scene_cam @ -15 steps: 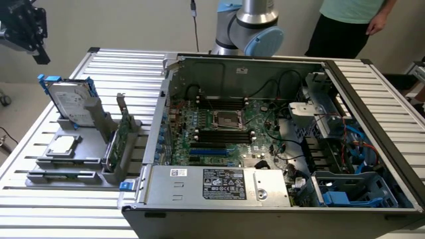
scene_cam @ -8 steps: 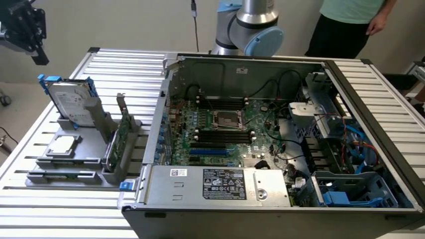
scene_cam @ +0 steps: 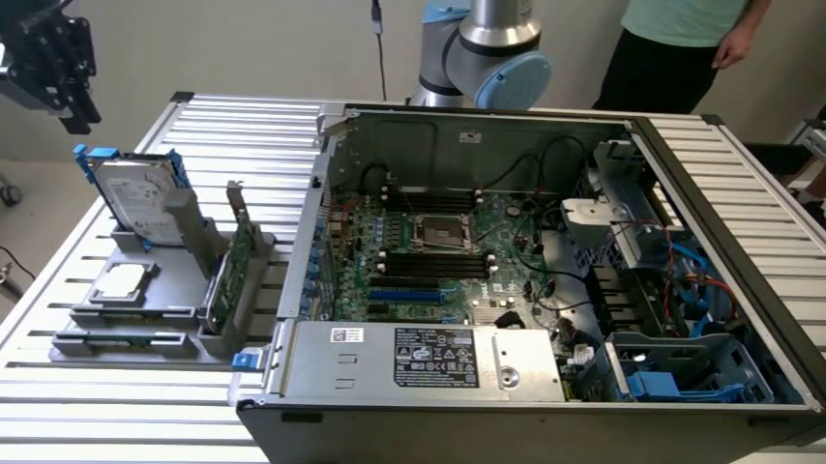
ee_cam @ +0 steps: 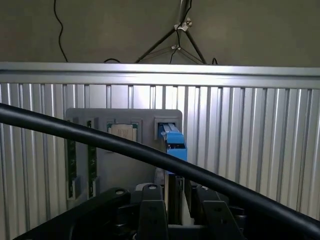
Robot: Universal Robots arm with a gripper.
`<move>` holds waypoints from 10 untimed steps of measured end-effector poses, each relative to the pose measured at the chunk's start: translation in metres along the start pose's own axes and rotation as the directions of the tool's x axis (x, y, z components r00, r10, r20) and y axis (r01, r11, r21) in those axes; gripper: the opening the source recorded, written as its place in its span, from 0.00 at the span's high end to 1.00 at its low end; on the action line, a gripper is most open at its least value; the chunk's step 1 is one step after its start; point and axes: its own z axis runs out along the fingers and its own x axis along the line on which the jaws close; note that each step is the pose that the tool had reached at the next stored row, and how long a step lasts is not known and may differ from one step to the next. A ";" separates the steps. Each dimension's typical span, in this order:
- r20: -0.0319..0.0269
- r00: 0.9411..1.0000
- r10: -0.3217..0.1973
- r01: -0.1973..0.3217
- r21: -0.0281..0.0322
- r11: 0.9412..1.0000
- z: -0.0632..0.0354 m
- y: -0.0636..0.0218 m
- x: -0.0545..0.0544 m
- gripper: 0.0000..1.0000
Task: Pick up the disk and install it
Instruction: 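Pick up the disk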
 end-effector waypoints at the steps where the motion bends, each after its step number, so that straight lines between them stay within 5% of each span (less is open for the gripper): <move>1: 0.000 1.000 0.000 0.000 0.000 1.000 0.0019 0.0000 0.000 0.69; 10: 0.000 1.000 0.000 0.000 0.000 1.000 0.0182 -0.0002 0.000 0.59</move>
